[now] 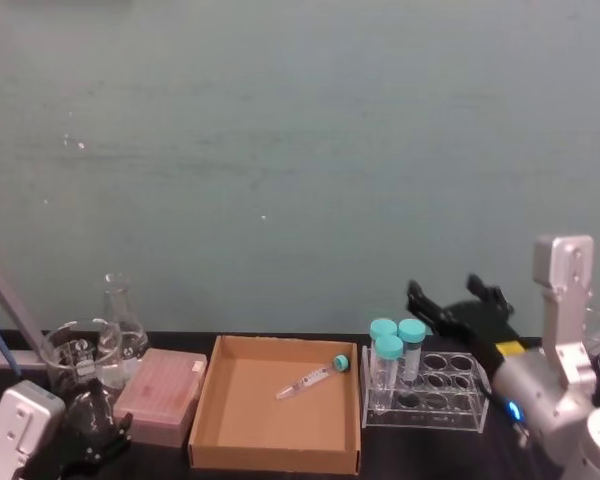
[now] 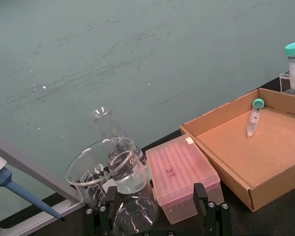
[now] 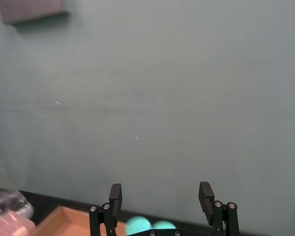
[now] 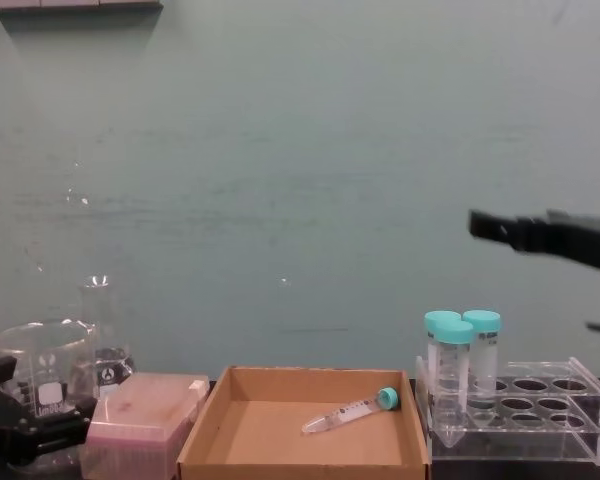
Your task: Use the right hand to move the test tube from the test tube rack into the box.
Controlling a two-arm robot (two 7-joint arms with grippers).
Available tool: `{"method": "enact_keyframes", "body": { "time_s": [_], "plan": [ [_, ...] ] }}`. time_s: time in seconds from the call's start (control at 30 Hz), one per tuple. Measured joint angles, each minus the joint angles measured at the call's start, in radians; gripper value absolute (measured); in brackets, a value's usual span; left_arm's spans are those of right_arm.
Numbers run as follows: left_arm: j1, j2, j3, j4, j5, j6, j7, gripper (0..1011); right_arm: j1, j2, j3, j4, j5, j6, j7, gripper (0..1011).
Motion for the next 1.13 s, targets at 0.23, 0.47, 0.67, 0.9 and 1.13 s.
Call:
{"method": "enact_keyframes", "body": {
  "time_s": [0.23, 0.47, 0.67, 0.9, 1.13],
  "plan": [
    [0.000, 0.000, 0.000, 0.000, 0.000, 0.000, 0.000, 1000, -0.038, -0.007, 0.029, -0.002, -0.009, 0.028, -0.021, 1000],
    [0.000, 0.000, 0.000, 0.000, 0.000, 0.000, 0.000, 1000, -0.042, -0.013, 0.038, 0.006, -0.014, 0.040, -0.014, 1002],
    [0.000, 0.000, 0.000, 0.000, 0.000, 0.000, 0.000, 1000, -0.041, -0.012, 0.036, 0.005, -0.014, 0.039, -0.013, 1000],
    [0.000, 0.000, 0.000, 0.000, 0.000, 0.000, 0.000, 1000, -0.040, -0.011, 0.035, 0.004, -0.014, 0.037, -0.013, 1000],
    [0.000, 0.000, 0.000, 0.000, 0.000, 0.000, 0.000, 1000, -0.039, -0.011, 0.034, 0.003, -0.014, 0.035, -0.013, 1000]
  ]
}}
